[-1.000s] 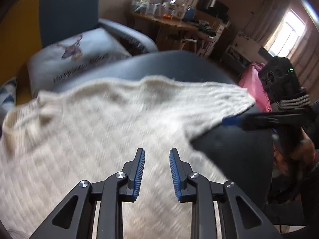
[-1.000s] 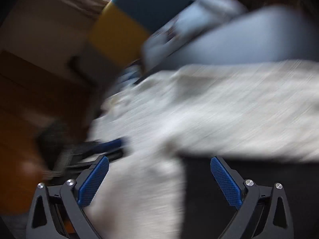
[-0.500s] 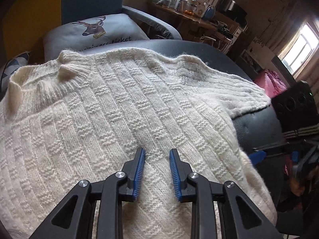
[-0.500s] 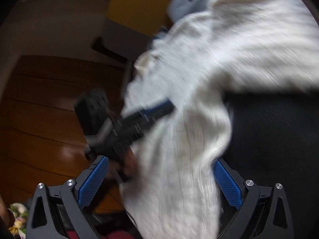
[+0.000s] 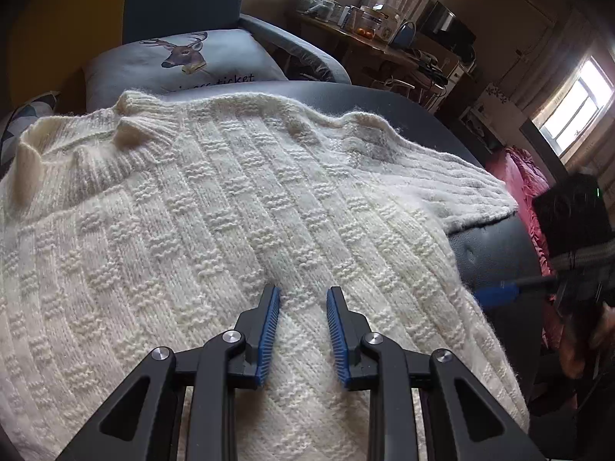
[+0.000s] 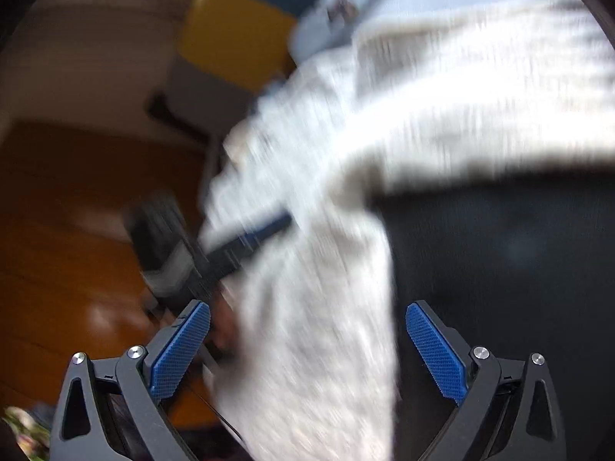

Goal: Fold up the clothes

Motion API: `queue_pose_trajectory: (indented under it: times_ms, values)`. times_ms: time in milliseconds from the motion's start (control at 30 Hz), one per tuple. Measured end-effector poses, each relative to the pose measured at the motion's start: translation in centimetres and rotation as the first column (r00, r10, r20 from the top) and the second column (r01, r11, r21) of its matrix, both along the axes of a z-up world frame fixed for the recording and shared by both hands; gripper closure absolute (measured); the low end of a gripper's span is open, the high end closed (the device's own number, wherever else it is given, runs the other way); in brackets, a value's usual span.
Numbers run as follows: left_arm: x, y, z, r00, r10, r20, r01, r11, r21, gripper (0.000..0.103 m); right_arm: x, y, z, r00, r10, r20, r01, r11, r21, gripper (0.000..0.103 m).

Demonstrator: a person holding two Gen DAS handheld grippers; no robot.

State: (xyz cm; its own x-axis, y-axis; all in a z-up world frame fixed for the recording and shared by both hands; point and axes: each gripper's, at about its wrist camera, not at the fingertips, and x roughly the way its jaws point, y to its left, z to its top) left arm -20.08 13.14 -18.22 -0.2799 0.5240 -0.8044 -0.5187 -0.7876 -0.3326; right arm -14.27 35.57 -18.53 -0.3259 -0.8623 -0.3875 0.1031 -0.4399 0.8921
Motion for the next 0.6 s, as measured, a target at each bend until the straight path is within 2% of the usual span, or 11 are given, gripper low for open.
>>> queue_pose_trajectory:
  times_ms: [133,200,267,333,367,400,433,533,567,600]
  values:
    - [0.1,-0.5,0.0,1.0,0.009,0.012,-0.009,1.0,0.024,0.078,1.3,-2.9,-1.3,0.985,0.146,0.09,-0.15,0.988,0.042,0.0]
    - [0.0,-0.5,0.0,1.0,0.01,0.014,-0.01,1.0,0.027,0.078,1.3,-4.1,-1.5,0.982,0.169,0.079,-0.172,0.984,0.033,0.0]
    - [0.0,-0.3,0.0,1.0,0.006,0.008,-0.006,1.0,0.019,0.078,0.3,-4.1,-1.4,0.994,0.107,0.025,-0.106,0.994,-0.024,0.0]
    - [0.1,-0.1,0.0,1.0,0.001,-0.003,-0.001,1.0,0.008,0.078,-0.7,-2.1,-1.2,0.996,-0.081,-0.025,0.079,0.994,-0.079,0.0]
    - [0.2,0.0,0.0,1.0,-0.001,-0.007,0.001,1.0,0.001,0.078,-1.0,-0.9,-1.3,0.983,-0.178,-0.039,0.171,0.976,-0.137,0.0]
    - [0.2,0.1,0.1,1.0,-0.004,-0.011,0.004,1.0,-0.006,0.078,-1.0,0.0,-1.4,0.97,-0.239,-0.04,0.223,0.946,-0.236,0.0]
    - [0.2,0.2,0.1,1.0,-0.006,-0.015,0.006,1.0,-0.014,0.078,-0.8,0.4,-1.2,0.968,-0.247,-0.044,0.221,0.923,-0.314,0.0]
    - [0.3,1.3,0.3,0.998,-0.035,-0.043,0.031,0.996,-0.084,0.078,0.6,0.2,-0.1,0.978,-0.193,-0.077,0.141,0.891,-0.432,0.0]
    - [0.4,1.9,0.6,0.997,-0.048,-0.053,0.041,0.992,-0.121,0.078,1.3,0.1,0.2,0.983,-0.168,-0.08,0.118,0.896,-0.427,0.0]
    - [0.4,2.4,0.8,0.997,-0.052,-0.051,0.044,0.988,-0.145,0.077,2.2,0.5,0.6,0.985,-0.156,-0.077,0.116,0.921,-0.371,0.0]
